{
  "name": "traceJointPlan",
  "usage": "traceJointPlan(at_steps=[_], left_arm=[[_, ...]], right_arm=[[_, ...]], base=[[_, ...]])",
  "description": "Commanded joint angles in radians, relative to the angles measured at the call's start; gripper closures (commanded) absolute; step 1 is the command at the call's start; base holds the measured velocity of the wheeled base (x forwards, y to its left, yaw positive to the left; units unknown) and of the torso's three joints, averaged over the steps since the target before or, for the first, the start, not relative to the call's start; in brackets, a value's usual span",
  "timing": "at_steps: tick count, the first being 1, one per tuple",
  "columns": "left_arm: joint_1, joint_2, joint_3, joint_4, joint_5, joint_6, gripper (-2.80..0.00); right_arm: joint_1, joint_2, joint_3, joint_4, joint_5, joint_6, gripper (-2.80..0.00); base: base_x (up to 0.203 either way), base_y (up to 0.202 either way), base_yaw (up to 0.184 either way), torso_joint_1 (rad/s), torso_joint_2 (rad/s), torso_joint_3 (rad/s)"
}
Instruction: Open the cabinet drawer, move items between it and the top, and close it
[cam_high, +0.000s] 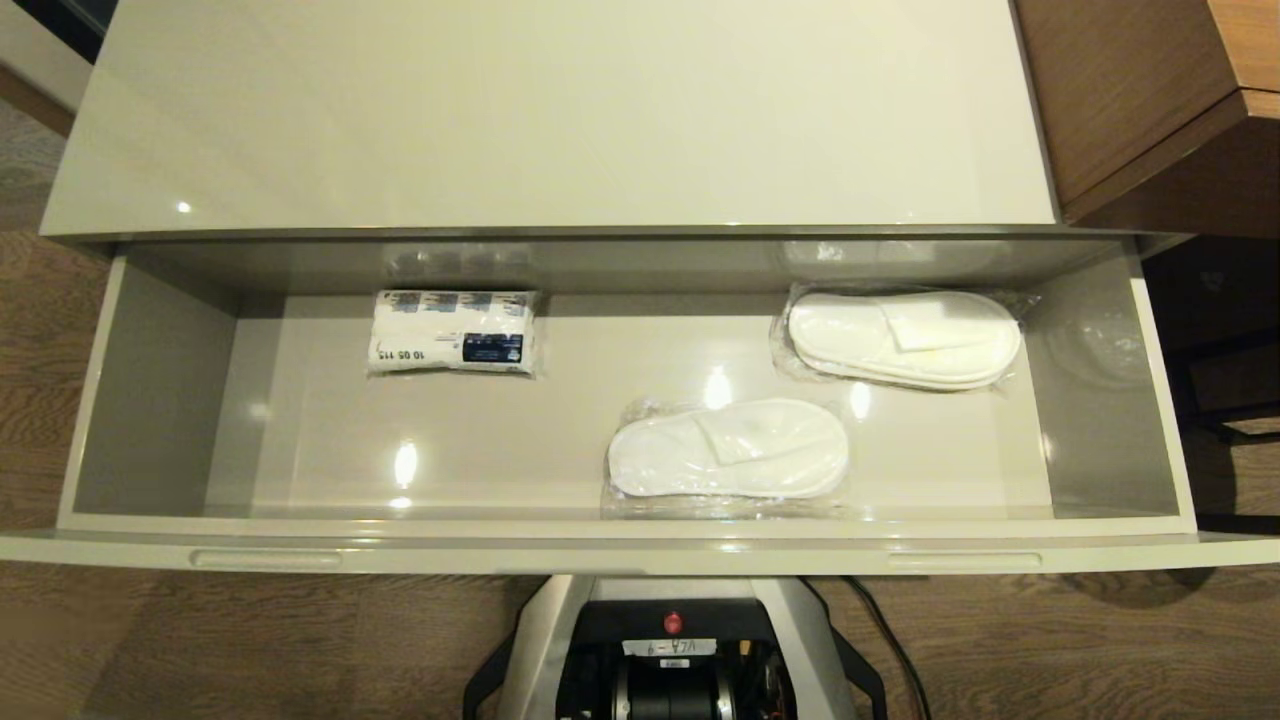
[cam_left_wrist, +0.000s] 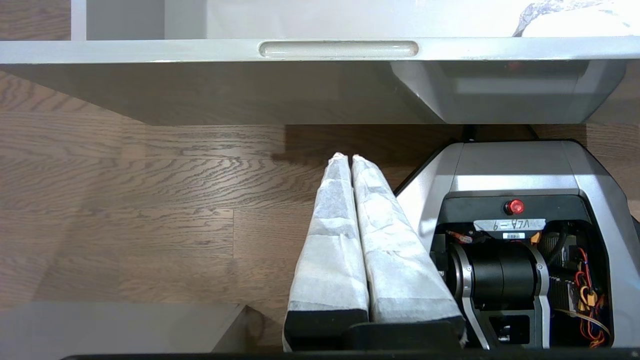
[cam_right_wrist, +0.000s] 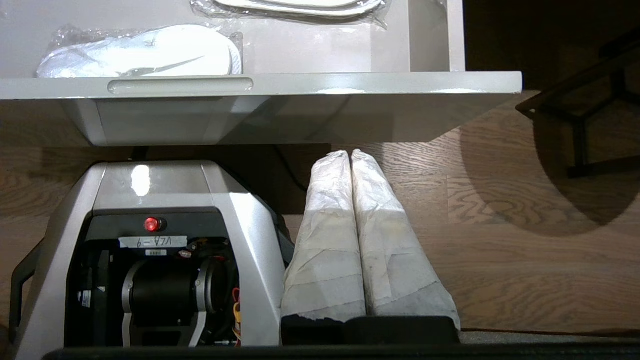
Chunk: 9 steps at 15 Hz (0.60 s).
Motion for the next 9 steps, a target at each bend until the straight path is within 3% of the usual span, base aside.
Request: traceJointPlan(at_steps=[1,9], left_arm=[[0.001,0.002,0.000,0.000,0.000,0.000,0.00],[0.001,0.001,0.000,0.000,0.000,0.000,0.00]], right_arm=[[0.000,0.001,0.002,0.000,0.001,0.000,0.00],[0.000,0.001,0.002,-0.001,0.001,0.000,0.00]], base=[[0.000,0.000,0.000,0.000,0.00,0.000],[0.000,0.000,0.000,0.000,0.00,0.000]])
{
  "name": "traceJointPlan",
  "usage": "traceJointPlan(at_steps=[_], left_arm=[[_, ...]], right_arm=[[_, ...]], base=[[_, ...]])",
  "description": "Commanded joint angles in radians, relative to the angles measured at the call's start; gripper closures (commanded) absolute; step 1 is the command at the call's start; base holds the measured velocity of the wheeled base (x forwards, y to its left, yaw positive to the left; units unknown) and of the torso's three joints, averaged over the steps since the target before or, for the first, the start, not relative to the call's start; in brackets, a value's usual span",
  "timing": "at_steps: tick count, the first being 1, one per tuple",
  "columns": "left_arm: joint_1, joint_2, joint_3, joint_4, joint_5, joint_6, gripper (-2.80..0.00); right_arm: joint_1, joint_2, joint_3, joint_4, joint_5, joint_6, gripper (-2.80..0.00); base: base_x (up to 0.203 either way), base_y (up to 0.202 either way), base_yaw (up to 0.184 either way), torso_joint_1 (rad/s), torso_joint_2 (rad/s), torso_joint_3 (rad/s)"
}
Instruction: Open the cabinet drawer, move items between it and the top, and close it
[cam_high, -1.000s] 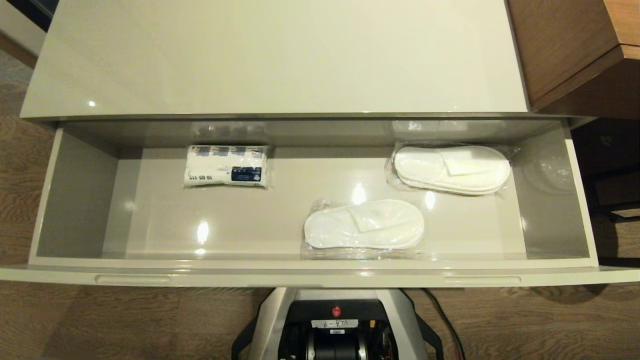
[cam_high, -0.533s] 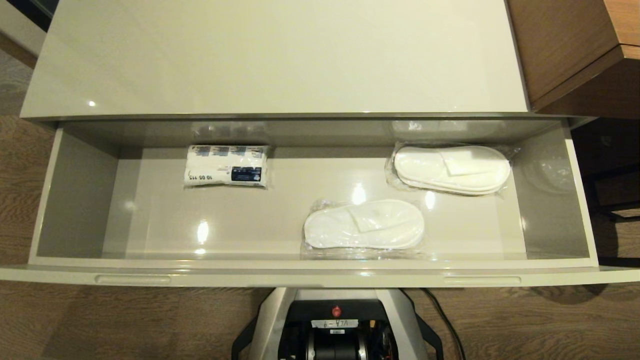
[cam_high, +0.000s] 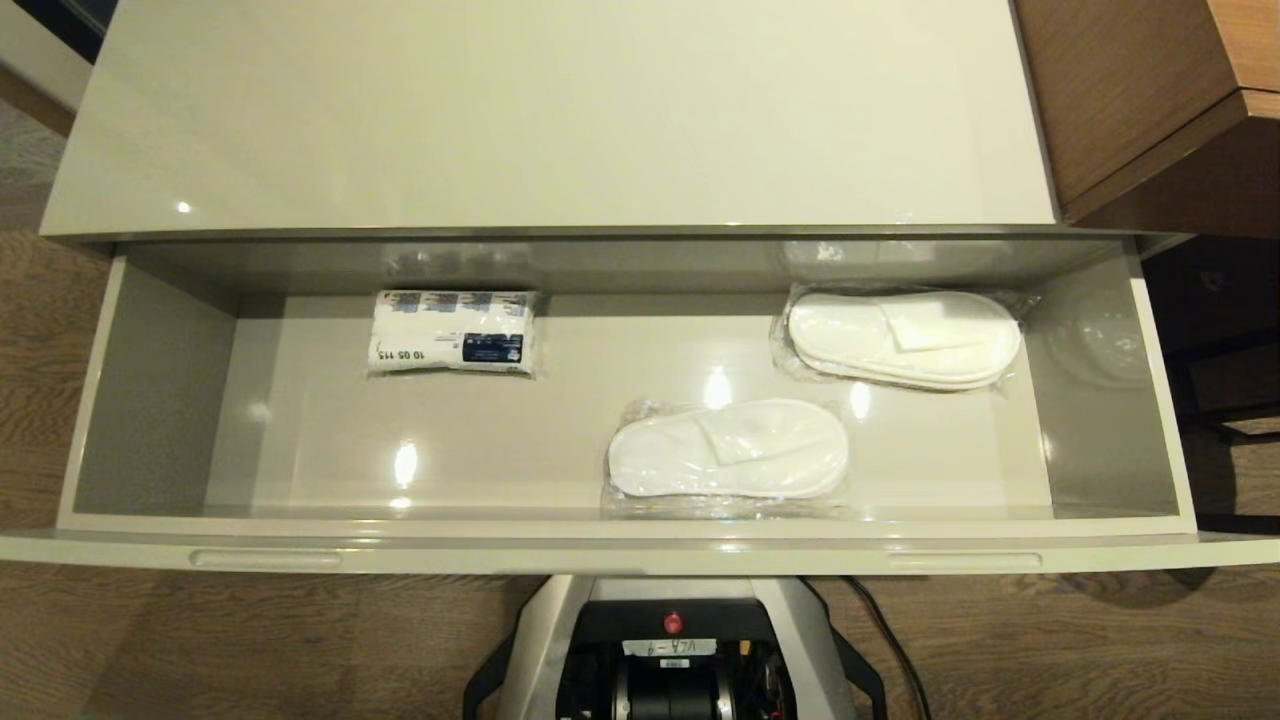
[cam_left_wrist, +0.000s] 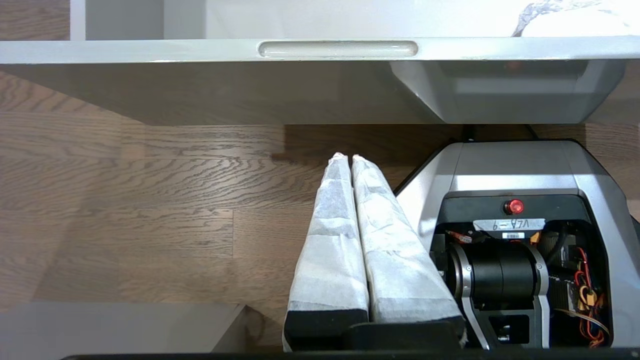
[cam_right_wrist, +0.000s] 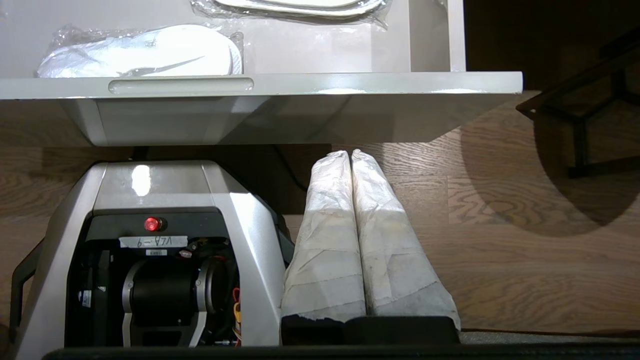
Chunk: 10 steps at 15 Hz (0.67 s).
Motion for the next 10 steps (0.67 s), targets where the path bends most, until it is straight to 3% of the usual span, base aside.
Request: traceJointPlan(at_steps=[1,10], left_arm=[[0.001,0.001,0.000,0.000,0.000,-0.001,0.00],[0.002,0.002,0.000,0.000,0.000,-0.001,0.00]], right_arm=[[-0.001,0.001,0.002,0.000,0.000,0.000,0.00],[0.000,0.001,0.002,-0.002,0.000,0.000,0.00]], base=[[0.000,0.000,0.000,0.000,0.00,0.000],[0.000,0.000,0.000,0.000,0.00,0.000]])
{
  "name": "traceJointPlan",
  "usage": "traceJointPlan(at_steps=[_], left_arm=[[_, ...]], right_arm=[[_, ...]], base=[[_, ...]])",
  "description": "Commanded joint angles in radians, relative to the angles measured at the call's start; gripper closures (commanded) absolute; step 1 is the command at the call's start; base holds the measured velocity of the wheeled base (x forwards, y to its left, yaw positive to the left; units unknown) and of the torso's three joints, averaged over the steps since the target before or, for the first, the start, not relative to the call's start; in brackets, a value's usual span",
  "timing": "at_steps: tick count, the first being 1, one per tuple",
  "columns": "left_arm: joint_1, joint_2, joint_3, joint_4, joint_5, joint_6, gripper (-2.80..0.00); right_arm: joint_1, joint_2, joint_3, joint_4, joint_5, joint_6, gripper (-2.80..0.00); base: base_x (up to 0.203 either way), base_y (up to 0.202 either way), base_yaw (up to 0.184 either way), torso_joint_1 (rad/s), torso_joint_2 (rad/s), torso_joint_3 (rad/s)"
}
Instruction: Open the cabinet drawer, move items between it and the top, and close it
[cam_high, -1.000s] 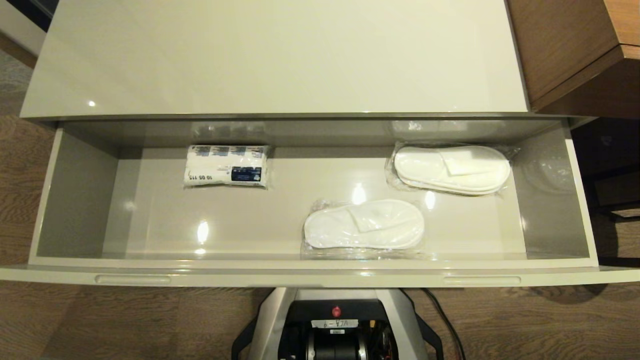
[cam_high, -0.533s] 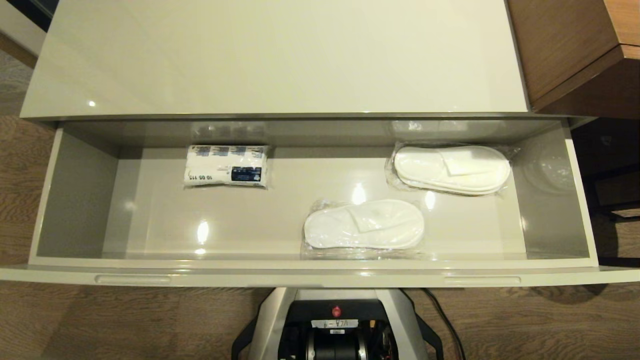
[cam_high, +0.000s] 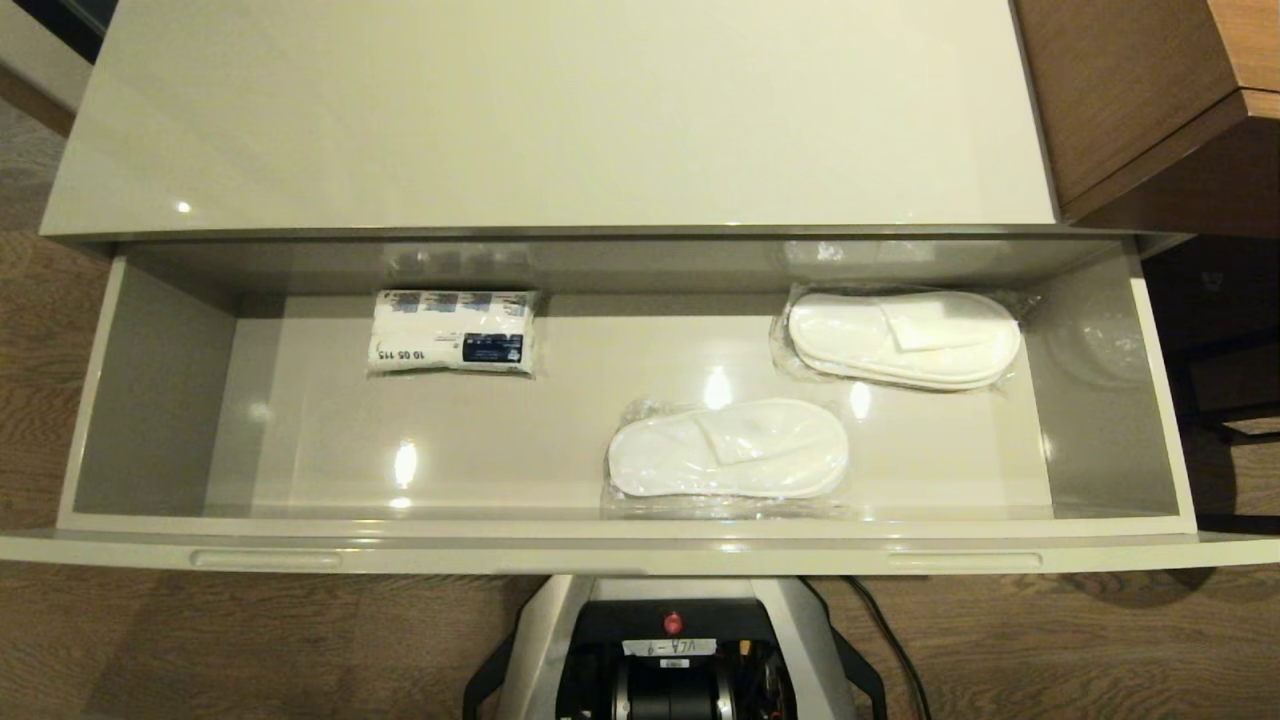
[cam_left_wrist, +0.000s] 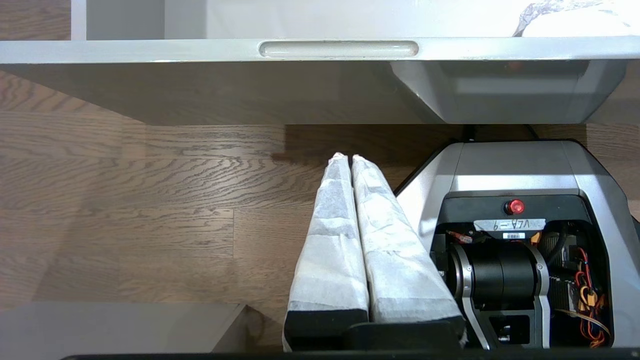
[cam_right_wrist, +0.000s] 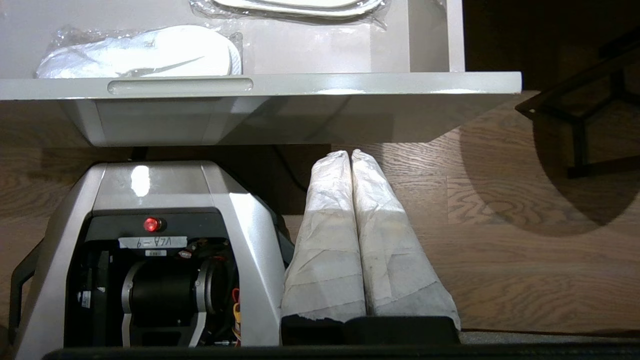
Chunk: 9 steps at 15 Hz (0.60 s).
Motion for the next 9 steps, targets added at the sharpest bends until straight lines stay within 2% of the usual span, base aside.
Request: traceJointPlan(at_steps=[1,9], left_arm=[[0.000,0.002,0.000,0.000,0.000,0.000,0.00],[0.000,0.002,0.000,0.000,0.000,0.001,0.00]], right_arm=[[0.001,0.001,0.002,0.000,0.000,-0.001,0.00],[0.001,0.001,0.002,0.000,0.000,-0.001,0.00]], base=[[0.000,0.000,0.000,0.000,0.00,0.000],[0.000,0.000,0.000,0.000,0.00,0.000]])
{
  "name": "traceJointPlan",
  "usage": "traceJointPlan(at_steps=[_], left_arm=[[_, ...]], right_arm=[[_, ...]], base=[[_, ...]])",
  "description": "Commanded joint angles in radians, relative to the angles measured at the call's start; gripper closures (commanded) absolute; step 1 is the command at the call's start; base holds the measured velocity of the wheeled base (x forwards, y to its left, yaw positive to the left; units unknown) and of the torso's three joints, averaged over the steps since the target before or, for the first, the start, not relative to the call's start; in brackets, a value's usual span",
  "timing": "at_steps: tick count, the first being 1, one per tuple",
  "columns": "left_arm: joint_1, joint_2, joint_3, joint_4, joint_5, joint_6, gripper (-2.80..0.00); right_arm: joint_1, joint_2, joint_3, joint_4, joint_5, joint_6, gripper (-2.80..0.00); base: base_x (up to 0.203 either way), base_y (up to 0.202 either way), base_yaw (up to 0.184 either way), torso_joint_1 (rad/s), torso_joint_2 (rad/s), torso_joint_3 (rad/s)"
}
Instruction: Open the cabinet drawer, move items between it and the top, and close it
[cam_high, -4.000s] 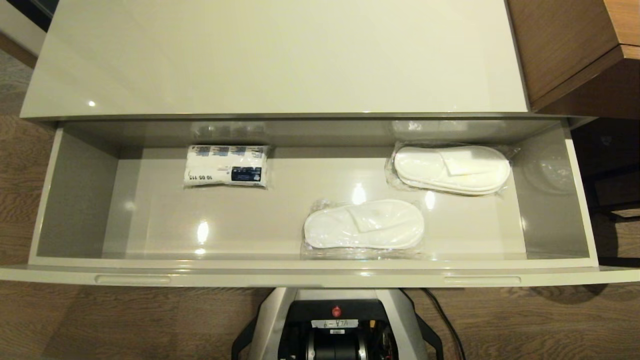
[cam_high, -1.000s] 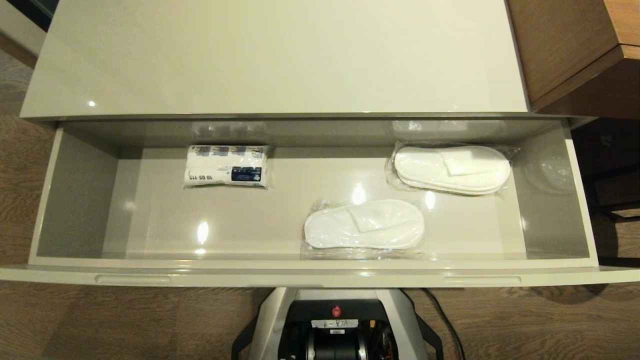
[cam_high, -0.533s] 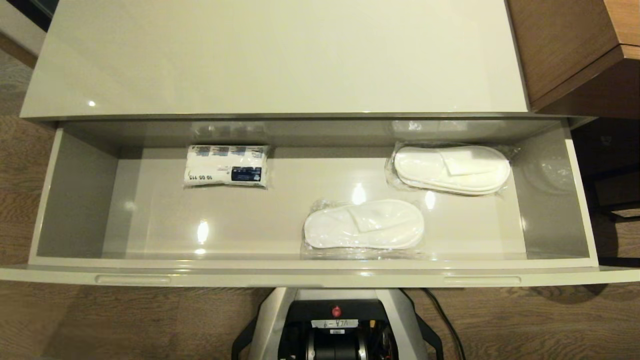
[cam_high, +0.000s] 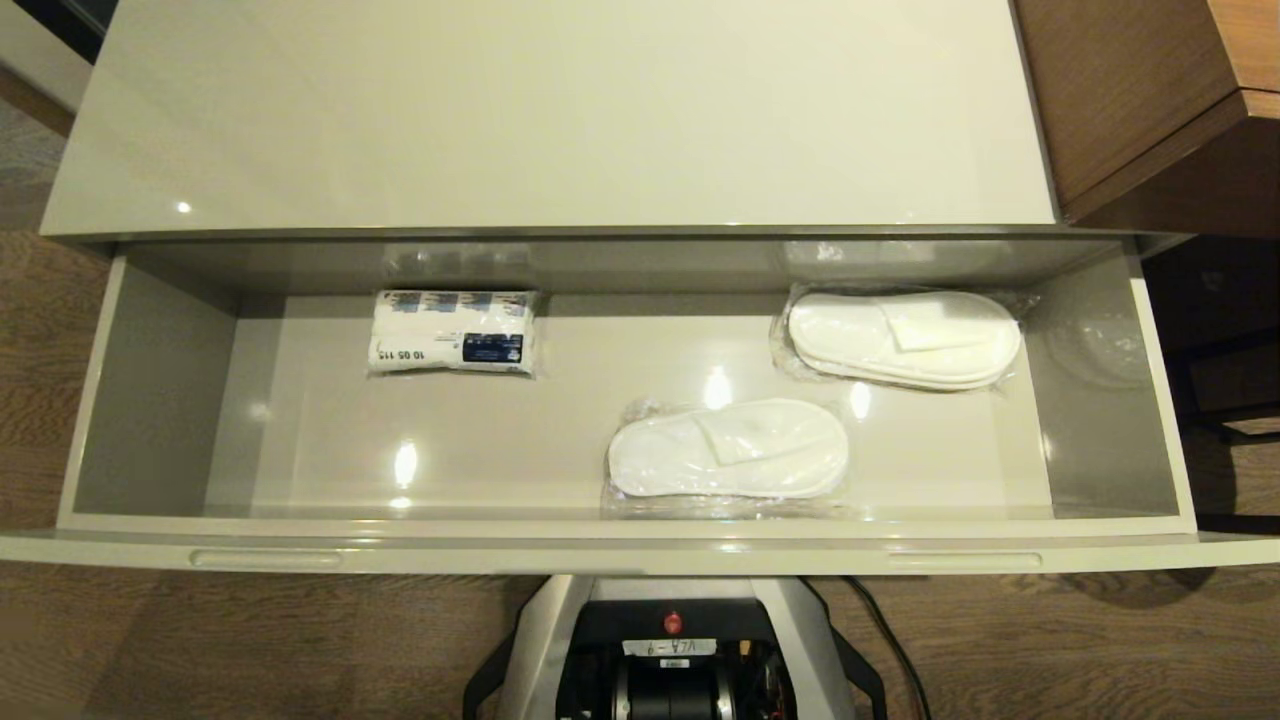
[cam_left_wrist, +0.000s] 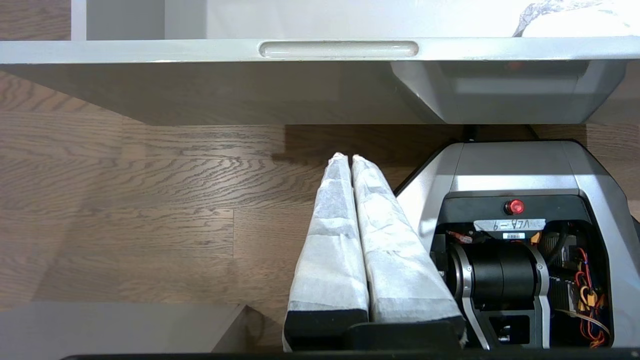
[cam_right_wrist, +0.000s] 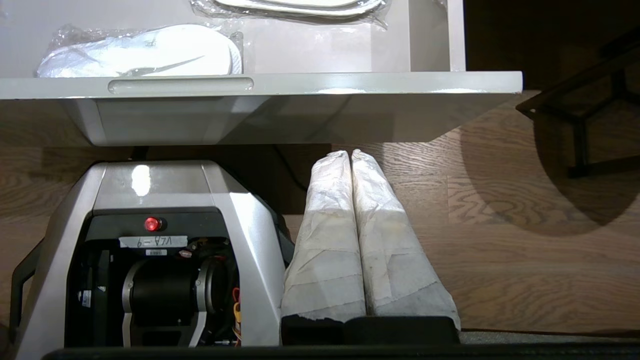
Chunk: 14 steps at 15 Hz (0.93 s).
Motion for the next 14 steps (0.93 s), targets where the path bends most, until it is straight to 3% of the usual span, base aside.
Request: traceJointPlan(at_steps=[1,14], left_arm=[[0.001,0.000,0.000,0.000,0.000,0.001,0.00],[0.001,0.002,0.000,0.000,0.000,0.000,0.00]], right_arm=[[0.000,0.001,0.002,0.000,0.000,0.000,0.00],[0.000,0.001,0.002,-0.002,0.000,0.000,0.00]], base=[[0.000,0.000,0.000,0.000,0.00,0.000],[0.000,0.000,0.000,0.000,0.00,0.000]])
